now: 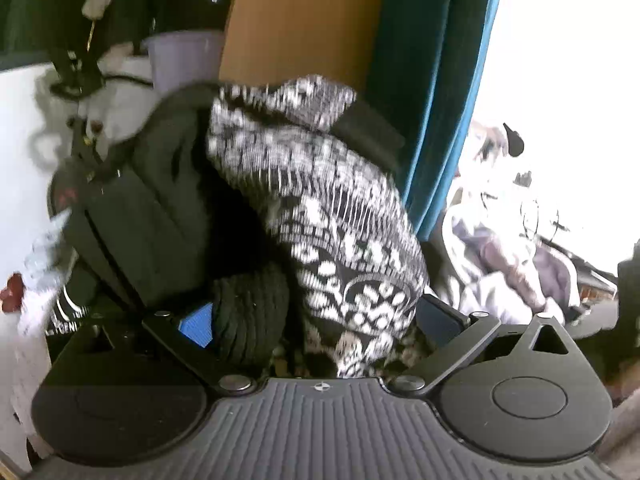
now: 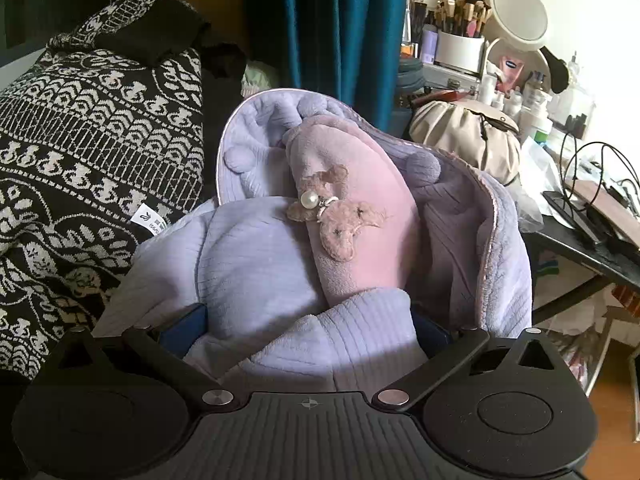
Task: Fold clothes
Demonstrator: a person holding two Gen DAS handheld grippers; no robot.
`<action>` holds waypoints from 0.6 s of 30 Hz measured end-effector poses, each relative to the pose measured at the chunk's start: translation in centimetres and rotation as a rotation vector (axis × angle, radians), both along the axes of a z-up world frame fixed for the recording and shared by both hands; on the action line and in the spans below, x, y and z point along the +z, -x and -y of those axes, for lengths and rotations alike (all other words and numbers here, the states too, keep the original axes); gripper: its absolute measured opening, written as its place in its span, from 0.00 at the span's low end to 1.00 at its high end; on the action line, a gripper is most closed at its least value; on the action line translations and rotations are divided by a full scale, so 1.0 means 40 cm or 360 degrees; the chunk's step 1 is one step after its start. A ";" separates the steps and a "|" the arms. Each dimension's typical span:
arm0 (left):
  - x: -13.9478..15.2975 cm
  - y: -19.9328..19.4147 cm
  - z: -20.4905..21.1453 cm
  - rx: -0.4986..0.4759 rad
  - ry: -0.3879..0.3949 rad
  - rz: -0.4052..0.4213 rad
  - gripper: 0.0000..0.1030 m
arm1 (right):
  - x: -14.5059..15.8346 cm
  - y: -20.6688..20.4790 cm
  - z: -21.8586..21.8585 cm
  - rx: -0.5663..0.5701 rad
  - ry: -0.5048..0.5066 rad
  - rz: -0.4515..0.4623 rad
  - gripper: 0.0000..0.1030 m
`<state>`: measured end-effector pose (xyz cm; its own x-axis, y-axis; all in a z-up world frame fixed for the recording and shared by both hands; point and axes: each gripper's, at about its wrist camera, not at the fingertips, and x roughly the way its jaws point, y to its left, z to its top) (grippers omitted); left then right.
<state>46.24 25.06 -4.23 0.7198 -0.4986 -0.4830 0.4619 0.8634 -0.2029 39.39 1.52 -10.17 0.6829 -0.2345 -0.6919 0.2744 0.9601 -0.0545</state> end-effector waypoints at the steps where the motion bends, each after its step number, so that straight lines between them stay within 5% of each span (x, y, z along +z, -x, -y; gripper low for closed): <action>1: 0.007 -0.002 0.002 0.0006 0.0004 0.0024 1.00 | 0.000 0.002 0.001 0.0001 -0.0002 0.0004 0.99; 9: 0.014 0.027 0.007 0.0001 -0.0060 0.0062 0.94 | 0.001 0.001 -0.001 0.0003 -0.0002 0.0014 0.99; 12: -0.005 0.003 0.011 0.0058 -0.0106 -0.0024 0.81 | 0.000 0.000 -0.003 0.0003 -0.0001 0.0017 0.99; 14: -0.018 -0.022 0.012 0.0118 -0.0142 -0.0126 0.60 | 0.000 0.000 -0.003 0.0004 -0.0001 0.0020 0.99; 18: -0.022 -0.046 0.023 0.0149 -0.0191 -0.0197 0.58 | -0.001 0.000 -0.003 0.0006 -0.0004 0.0024 0.99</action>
<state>48.08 24.15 -5.10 0.6919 -0.3657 -0.6225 0.3562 0.9229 -0.1462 39.40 1.62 -10.22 0.6940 -0.2299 -0.6823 0.2715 0.9612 -0.0477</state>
